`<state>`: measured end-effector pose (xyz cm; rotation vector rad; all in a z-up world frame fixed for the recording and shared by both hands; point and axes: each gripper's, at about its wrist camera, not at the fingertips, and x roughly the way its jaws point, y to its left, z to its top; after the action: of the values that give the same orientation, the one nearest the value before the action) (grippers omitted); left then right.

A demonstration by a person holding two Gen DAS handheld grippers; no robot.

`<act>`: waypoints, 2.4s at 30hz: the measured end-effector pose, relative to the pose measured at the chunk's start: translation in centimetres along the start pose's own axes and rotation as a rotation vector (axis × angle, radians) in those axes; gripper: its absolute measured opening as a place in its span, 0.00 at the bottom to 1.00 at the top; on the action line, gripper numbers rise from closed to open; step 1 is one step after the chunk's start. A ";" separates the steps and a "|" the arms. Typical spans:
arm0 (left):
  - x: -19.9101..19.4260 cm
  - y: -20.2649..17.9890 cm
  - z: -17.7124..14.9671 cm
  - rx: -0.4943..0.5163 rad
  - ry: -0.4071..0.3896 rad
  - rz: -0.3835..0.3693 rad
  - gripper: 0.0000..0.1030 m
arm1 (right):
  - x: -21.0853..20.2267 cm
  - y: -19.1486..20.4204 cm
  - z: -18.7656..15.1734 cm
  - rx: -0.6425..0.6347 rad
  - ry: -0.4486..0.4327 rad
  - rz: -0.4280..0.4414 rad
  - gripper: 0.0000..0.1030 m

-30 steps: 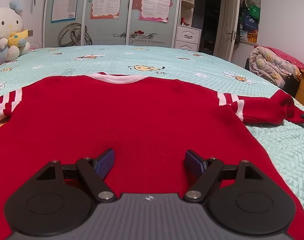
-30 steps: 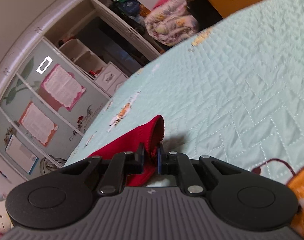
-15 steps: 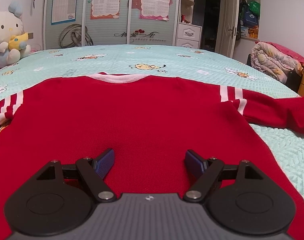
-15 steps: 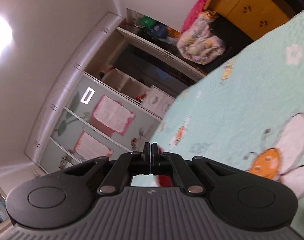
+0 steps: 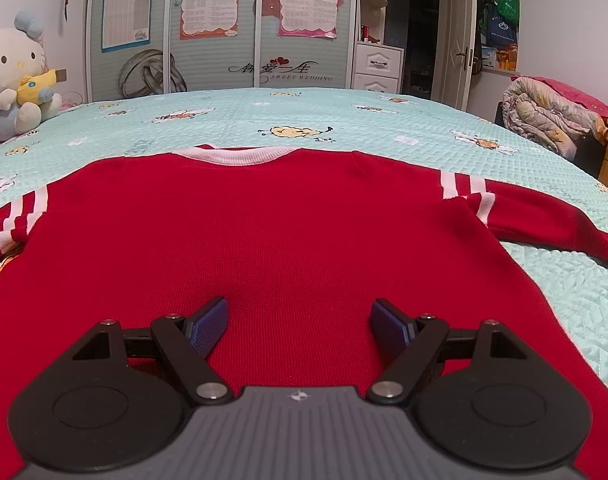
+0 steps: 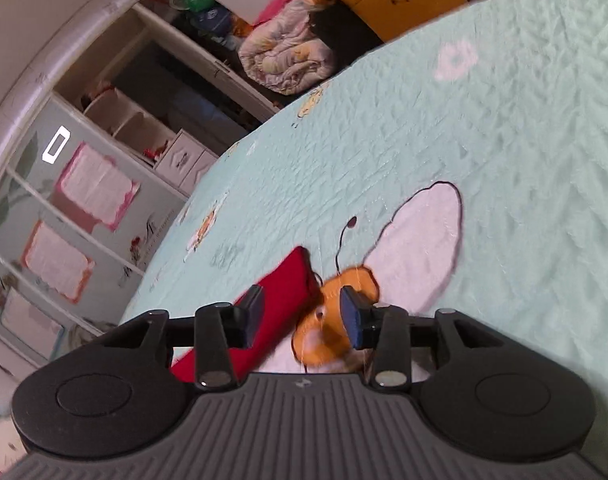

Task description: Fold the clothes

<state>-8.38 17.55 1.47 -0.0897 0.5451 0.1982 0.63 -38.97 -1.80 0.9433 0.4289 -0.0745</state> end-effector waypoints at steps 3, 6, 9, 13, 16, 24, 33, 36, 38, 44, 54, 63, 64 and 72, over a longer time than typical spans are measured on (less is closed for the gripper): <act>0.0 0.0 0.0 -0.001 -0.001 0.000 0.80 | 2.1 0.1 0.4 0.050 0.069 0.044 0.42; 0.0 0.0 0.0 -0.001 -0.002 -0.001 0.80 | 3.7 1.1 0.7 0.051 0.123 0.058 0.42; 0.0 0.1 0.0 -0.003 -0.002 -0.003 0.80 | 4.2 1.4 0.4 0.051 0.102 0.040 0.26; 0.0 0.0 -0.1 -0.005 -0.002 -0.005 0.80 | 4.6 1.3 0.3 0.045 0.094 0.022 0.07; -0.1 0.0 -0.1 -0.005 -0.003 -0.005 0.80 | 2.5 5.0 1.3 -0.148 -0.023 0.065 0.07; -0.1 -0.1 0.0 -0.007 -0.002 -0.006 0.80 | 5.9 9.3 4.5 -0.417 -0.042 -0.027 0.07; -0.2 -0.2 0.2 -0.005 0.008 -0.006 0.81 | 7.2 1.7 2.4 -0.128 0.022 -0.058 0.06; -0.1 -0.3 0.6 0.010 0.030 0.000 0.82 | 6.2 1.0 2.1 -0.091 -0.009 -0.028 0.08; -0.3 -0.6 0.9 0.018 0.043 0.017 0.82 | 5.0 0.9 2.1 -0.088 -0.077 -0.084 0.12; -2.7 -3.4 3.6 -0.095 0.022 -0.199 0.66 | 2.5 4.7 0.4 -0.344 -0.178 -0.112 0.19; 4.0 -8.1 7.8 -0.383 -0.108 -0.212 0.73 | 8.9 15.1 -6.5 -0.711 0.293 0.262 0.25; 9.3 -6.1 4.9 -0.486 -0.056 -0.212 0.67 | 12.9 12.1 -6.8 -0.527 0.281 0.090 0.00; 9.2 -6.4 5.0 -0.469 -0.057 -0.206 0.68 | 12.9 11.5 -6.0 -0.528 0.245 0.052 0.00; 9.4 -5.4 4.7 -0.503 -0.057 -0.252 0.69 | 11.4 17.3 -10.3 -0.768 0.264 0.195 0.16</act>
<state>3.00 14.48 0.75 -0.6368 0.4126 0.0872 11.96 -19.15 1.83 0.2289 0.5499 0.3756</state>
